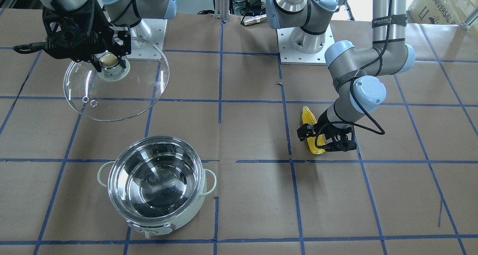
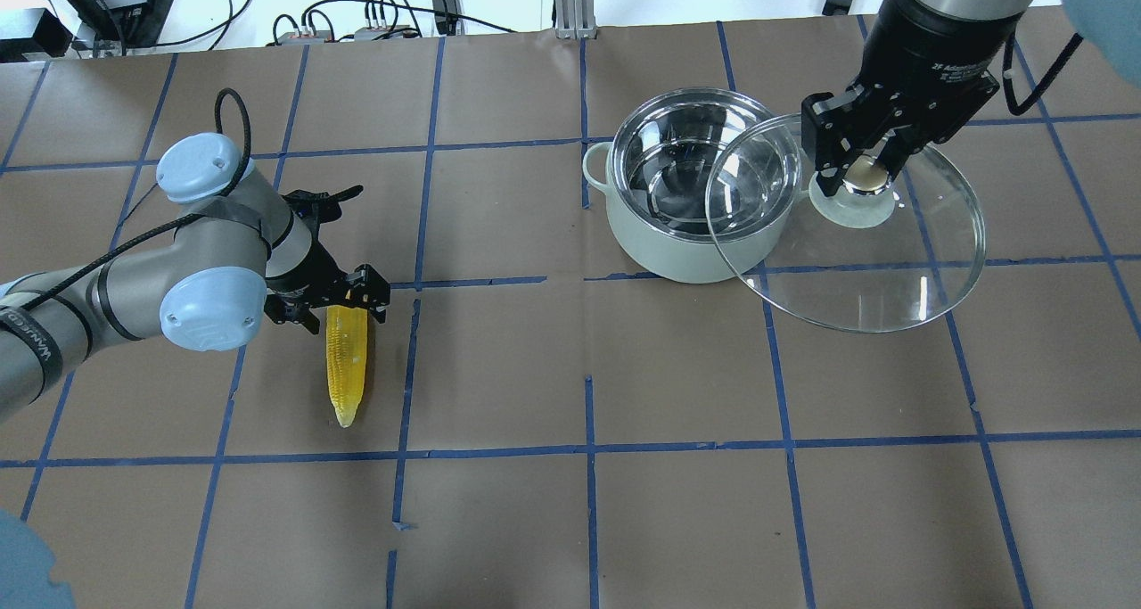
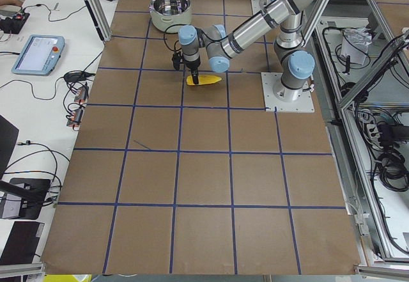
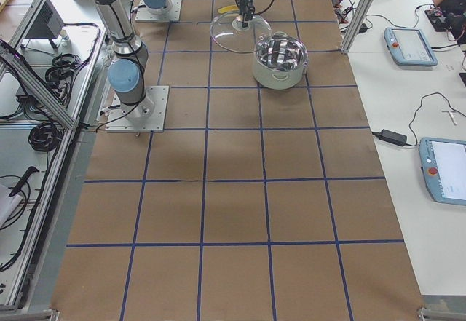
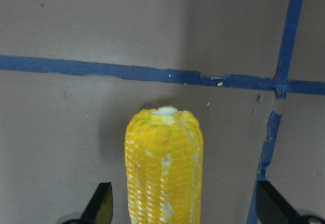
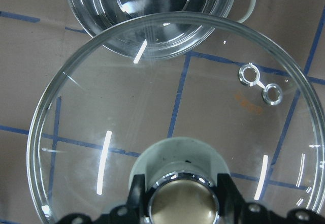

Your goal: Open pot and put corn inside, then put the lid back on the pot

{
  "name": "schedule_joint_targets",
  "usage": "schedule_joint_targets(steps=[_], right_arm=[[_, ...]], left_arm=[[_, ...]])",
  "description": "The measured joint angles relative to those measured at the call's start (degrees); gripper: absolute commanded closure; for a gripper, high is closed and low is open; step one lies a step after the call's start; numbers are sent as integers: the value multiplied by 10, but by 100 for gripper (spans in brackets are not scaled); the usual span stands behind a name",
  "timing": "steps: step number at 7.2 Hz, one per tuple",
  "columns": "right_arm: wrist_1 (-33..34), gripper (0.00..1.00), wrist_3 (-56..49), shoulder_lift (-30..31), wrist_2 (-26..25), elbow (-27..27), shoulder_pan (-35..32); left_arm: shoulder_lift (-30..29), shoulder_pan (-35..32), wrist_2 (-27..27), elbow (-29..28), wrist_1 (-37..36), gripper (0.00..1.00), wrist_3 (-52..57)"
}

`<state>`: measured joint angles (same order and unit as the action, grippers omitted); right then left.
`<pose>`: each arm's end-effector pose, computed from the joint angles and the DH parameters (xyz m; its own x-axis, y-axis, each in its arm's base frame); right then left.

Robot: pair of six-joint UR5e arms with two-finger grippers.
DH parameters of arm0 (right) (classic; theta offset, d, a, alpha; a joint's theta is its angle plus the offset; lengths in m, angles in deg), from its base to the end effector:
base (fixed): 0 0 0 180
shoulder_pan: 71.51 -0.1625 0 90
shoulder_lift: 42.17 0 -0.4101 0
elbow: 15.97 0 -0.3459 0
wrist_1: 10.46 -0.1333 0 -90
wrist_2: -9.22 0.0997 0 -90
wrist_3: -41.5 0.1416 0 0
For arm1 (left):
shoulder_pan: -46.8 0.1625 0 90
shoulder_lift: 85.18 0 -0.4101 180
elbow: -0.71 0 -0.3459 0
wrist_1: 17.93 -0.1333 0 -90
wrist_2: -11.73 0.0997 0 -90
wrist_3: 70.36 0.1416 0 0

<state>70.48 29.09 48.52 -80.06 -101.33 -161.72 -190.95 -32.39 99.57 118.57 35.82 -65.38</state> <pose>0.1367 -0.4292 0.4569 -0.9758 -0.2172 -0.0262 -0.2185 0.9739 0.0608 -0.0532 -0.4607 0.1654 -0.9931 -0.1069 0.0484 -0.1002 0.9871 0.1247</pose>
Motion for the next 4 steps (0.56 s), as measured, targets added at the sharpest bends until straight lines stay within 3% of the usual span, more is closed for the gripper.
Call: schedule_joint_targets(steps=[1, 2, 4], right_arm=[[0, 63, -1, 0, 0, 0, 1], [0, 62, -1, 0, 0, -1, 1], [0, 62, -2, 0, 0, -1, 2]], left_arm=[[-7, -3, 22, -1, 1, 82, -2], [-15, -10, 32, -2, 3, 91, -5], [-16, -32, 37, -17, 7, 91, -8]])
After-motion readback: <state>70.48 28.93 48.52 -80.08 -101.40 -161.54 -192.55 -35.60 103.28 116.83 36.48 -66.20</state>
